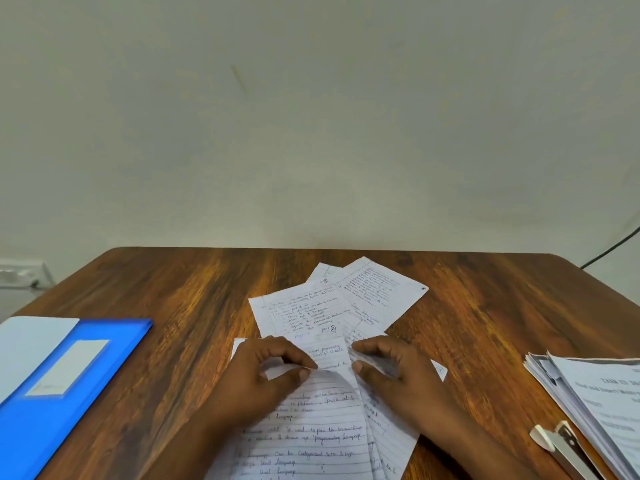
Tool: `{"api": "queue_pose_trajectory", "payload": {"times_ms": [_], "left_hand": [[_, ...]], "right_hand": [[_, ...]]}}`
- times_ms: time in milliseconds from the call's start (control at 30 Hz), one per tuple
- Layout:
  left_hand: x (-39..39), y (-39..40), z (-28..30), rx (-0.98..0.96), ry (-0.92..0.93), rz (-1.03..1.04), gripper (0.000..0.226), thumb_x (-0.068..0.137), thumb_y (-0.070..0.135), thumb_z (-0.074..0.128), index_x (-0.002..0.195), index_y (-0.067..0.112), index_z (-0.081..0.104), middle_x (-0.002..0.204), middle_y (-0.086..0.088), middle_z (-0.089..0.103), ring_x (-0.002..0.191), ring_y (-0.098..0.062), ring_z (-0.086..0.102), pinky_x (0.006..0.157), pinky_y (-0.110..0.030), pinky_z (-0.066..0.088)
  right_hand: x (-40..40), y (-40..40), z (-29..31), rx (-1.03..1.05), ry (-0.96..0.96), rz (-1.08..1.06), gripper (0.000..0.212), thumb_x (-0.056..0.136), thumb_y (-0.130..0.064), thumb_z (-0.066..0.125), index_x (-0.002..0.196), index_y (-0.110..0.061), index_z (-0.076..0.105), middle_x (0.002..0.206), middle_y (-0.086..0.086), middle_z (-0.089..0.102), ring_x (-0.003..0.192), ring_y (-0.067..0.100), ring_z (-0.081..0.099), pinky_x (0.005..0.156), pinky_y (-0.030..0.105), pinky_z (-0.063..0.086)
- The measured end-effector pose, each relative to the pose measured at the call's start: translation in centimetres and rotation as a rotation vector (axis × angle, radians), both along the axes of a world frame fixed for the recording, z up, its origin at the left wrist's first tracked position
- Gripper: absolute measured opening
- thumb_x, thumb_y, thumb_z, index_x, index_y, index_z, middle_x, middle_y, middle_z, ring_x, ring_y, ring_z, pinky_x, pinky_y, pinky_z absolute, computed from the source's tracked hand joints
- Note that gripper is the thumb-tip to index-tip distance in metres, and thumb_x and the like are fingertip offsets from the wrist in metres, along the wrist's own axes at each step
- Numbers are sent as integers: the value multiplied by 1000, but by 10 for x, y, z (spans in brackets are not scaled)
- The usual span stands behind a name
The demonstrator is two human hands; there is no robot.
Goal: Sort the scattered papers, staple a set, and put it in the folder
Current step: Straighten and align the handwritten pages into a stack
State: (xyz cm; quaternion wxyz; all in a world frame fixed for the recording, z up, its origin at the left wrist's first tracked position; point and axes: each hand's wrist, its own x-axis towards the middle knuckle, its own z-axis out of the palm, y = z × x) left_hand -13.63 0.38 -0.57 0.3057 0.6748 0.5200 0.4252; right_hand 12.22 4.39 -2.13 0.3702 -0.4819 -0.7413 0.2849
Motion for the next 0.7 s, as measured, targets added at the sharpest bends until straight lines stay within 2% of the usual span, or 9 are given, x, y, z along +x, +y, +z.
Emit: {"api": "queue_pose_trajectory", "payload": {"times_ms": [100, 200, 300, 333, 400, 500, 600, 633, 700], "left_hand": [[0, -2, 3, -36, -70, -7, 13, 89, 12, 79, 89, 25, 82, 95, 1, 79, 93, -22, 74, 93, -55, 57], [0, -2, 4, -34, -63, -21, 15, 89, 10, 79, 88, 24, 83, 95, 2, 79, 97, -19, 74, 101, -45, 53], [0, -3, 6, -43, -79, -25, 16, 89, 9, 79, 87, 25, 82, 94, 2, 79, 96, -19, 74, 101, -40, 51], [0, -4, 7, -46, -85, -27, 17, 89, 9, 78, 87, 25, 82, 94, 2, 79, 95, -19, 74, 100, -39, 51], [0, -6, 9, -50, -95, -26, 16, 89, 9, 79, 86, 25, 82, 93, 2, 79, 94, -18, 74, 99, -35, 49], [1, -7, 10, -53, -94, -18, 13, 89, 10, 79, 85, 23, 82, 91, 4, 79, 93, -16, 74, 97, -30, 48], [2, -9, 12, -63, -93, 12, 12, 89, 12, 79, 86, 23, 81, 92, 5, 79, 94, -16, 73, 88, -29, 53], [1, -10, 14, -63, -93, 16, 12, 90, 12, 78, 86, 24, 81, 93, 5, 79, 95, -17, 73, 84, -31, 56], [0, -11, 18, -40, -83, 19, 12, 91, 15, 77, 89, 26, 81, 95, 6, 79, 97, -18, 73, 83, -31, 59]], "right_hand": [[-5, 9, 3, -66, 9, -35, 29, 84, -40, 85, 111, -36, 77, 111, -26, 74, 110, -9, 65, 100, 26, 53], [-13, 21, 10, -140, 34, -77, 26, 82, -40, 86, 107, -36, 76, 100, -23, 77, 103, -2, 68, 105, 41, 52], [-24, 30, 11, -163, 38, -122, 27, 79, -50, 84, 101, -39, 75, 88, -21, 77, 91, 2, 71, 108, 55, 45], [-28, 33, 8, -164, 49, -148, 28, 77, -54, 85, 98, -39, 75, 84, -20, 76, 86, 3, 71, 108, 53, 43], [-36, 33, 9, -148, 28, -219, 28, 75, -56, 86, 93, -38, 75, 79, -18, 75, 83, 0, 68, 107, 41, 31], [-40, 33, 9, -146, -20, -262, 24, 74, -50, 90, 85, -34, 76, 76, -17, 75, 83, 0, 68, 104, 39, 21], [-40, 32, 11, -219, 41, -220, 16, 76, -44, 90, 76, -32, 79, 74, -16, 76, 79, 5, 71, 112, 45, 25], [-38, 32, 13, -258, 78, -192, 13, 78, -42, 89, 79, -33, 80, 76, -15, 77, 79, 7, 73, 115, 50, 30], [-33, 29, 21, -325, 210, -111, 8, 84, -30, 86, 85, -23, 82, 86, -6, 81, 89, 19, 78, 107, 56, 49]]}}
